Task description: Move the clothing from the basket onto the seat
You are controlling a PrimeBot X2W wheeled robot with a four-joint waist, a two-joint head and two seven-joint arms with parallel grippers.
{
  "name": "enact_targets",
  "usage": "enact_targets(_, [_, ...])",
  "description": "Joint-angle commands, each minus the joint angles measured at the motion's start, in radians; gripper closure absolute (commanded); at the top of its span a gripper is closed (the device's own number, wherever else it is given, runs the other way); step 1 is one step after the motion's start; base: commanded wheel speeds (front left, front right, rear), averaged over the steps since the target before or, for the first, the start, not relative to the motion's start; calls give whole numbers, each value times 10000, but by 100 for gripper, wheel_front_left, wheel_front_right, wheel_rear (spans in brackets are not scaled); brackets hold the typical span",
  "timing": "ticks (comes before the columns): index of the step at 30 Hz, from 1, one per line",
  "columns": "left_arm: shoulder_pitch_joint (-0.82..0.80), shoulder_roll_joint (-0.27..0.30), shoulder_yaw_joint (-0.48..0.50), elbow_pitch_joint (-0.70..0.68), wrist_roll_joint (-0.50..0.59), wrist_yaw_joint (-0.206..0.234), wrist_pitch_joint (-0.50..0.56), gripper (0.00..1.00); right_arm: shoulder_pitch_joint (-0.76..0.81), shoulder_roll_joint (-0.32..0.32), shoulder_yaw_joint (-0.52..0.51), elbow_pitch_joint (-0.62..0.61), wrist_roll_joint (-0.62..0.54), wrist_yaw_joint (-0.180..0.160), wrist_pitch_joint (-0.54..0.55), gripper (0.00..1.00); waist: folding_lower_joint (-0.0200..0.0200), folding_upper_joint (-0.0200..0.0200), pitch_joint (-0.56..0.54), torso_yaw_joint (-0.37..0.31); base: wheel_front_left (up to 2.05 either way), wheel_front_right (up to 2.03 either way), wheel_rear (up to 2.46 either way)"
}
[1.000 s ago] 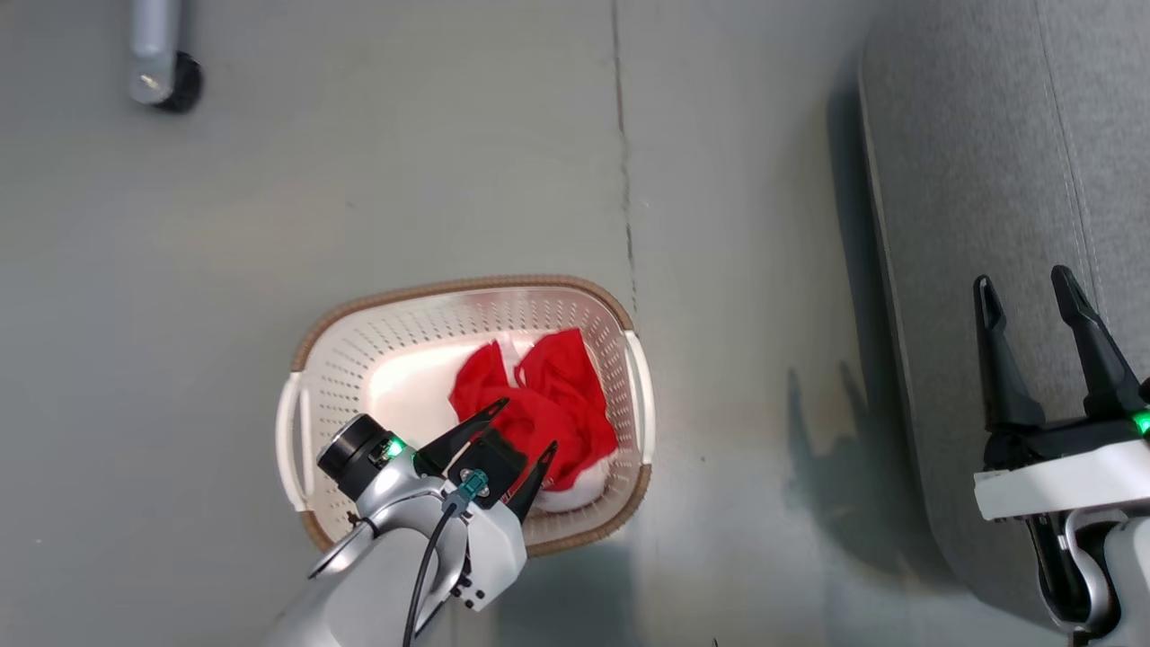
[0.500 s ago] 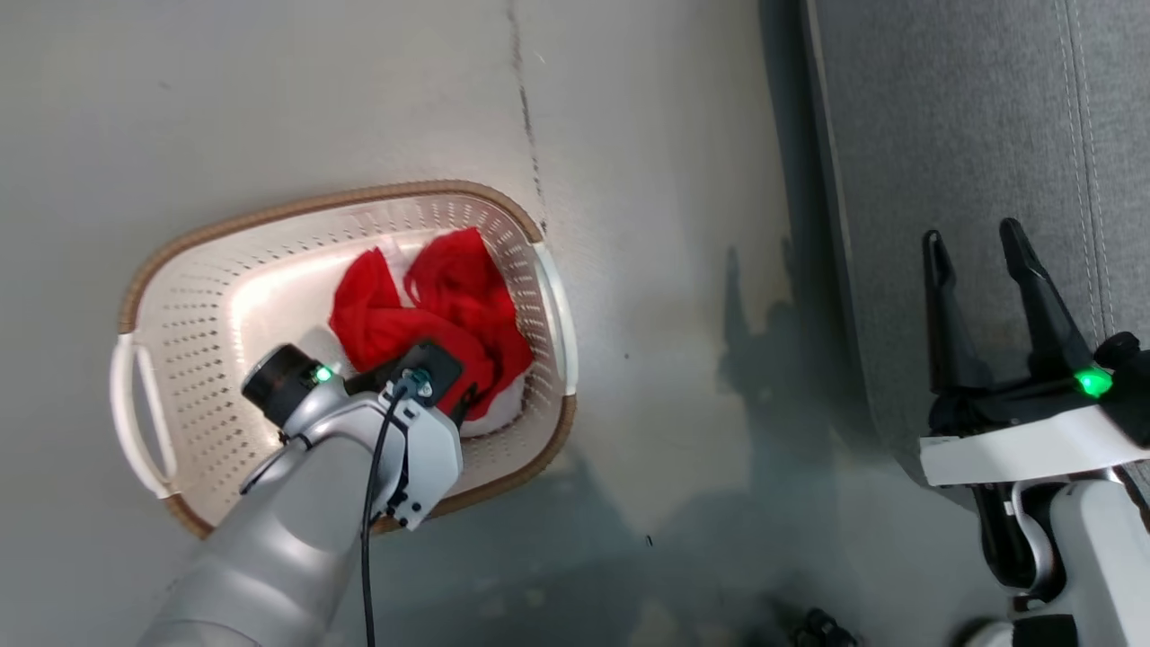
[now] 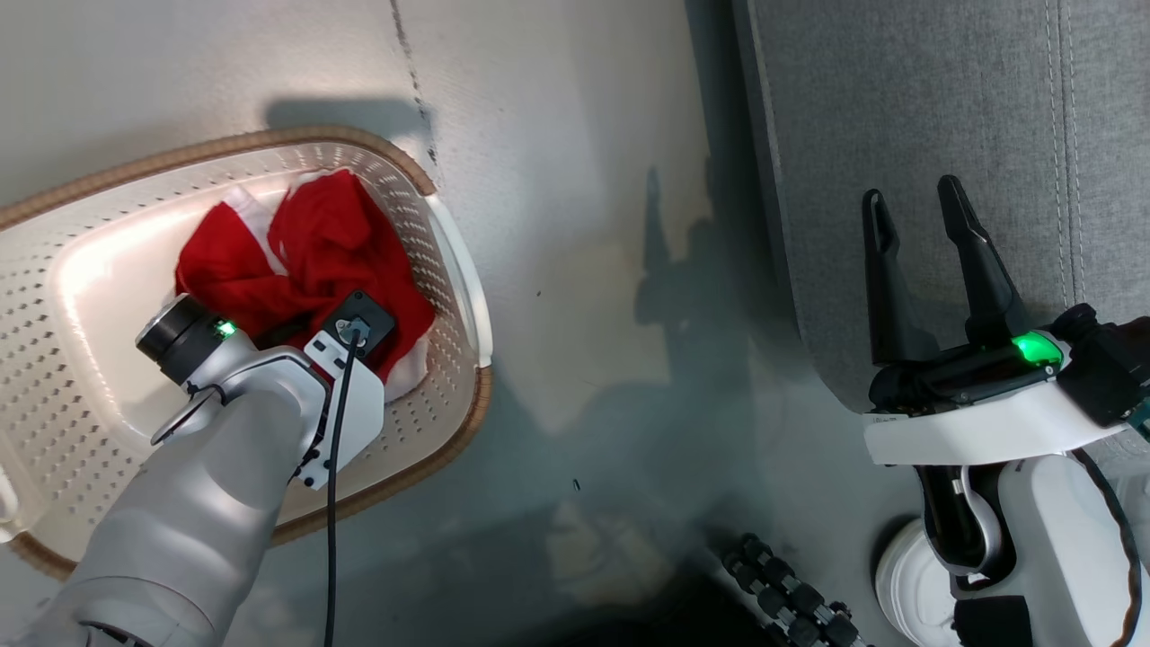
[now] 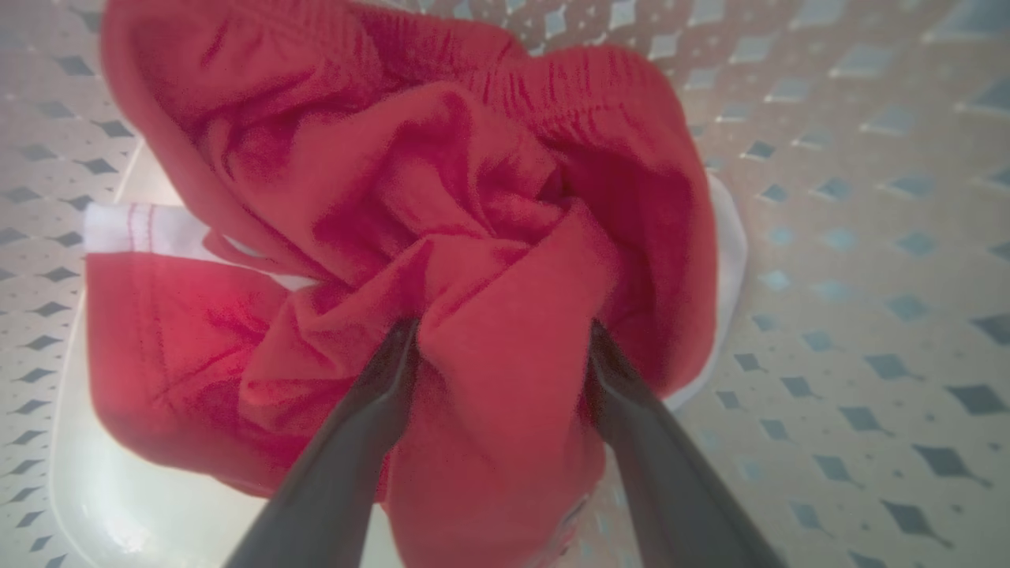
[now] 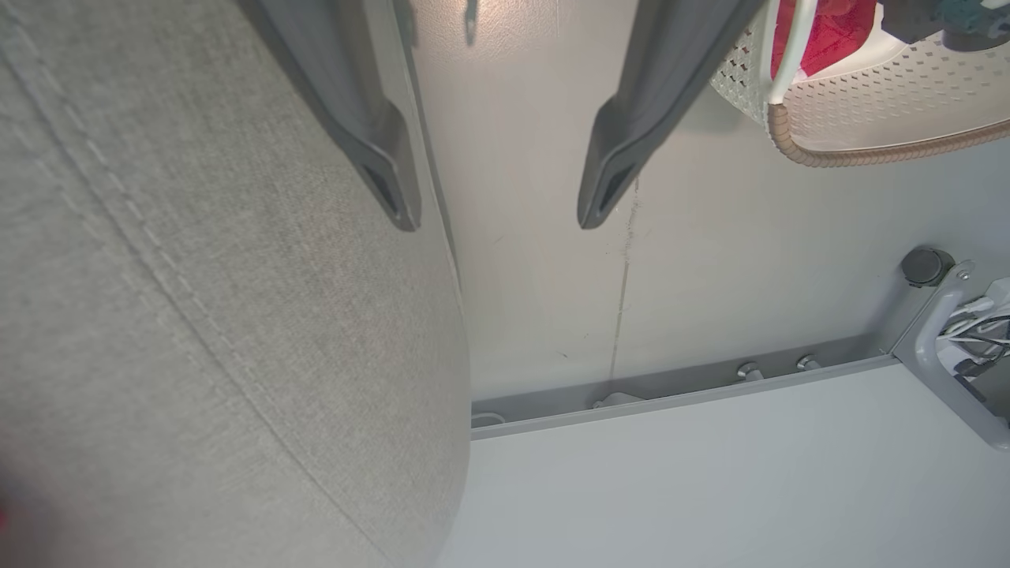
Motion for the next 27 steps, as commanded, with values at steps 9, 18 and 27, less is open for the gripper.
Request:
enact_targets(9, [-529,255,-312,62,220,627,761,0,131,191,123,1,11,2,-19,0,0,0,612,-297,0,0,0])
enact_targets(18, [-551,380,-297,70,-10,769,1035,91,178,268,201,14,16,2,-19,0,0,0,684,-336,0,0,0])
enact_targets(27, [-304,505,-270,67,-253,767,930,100,-126,301,256,154,83,2,-19,0,0,0,500,-419,0,0,0])
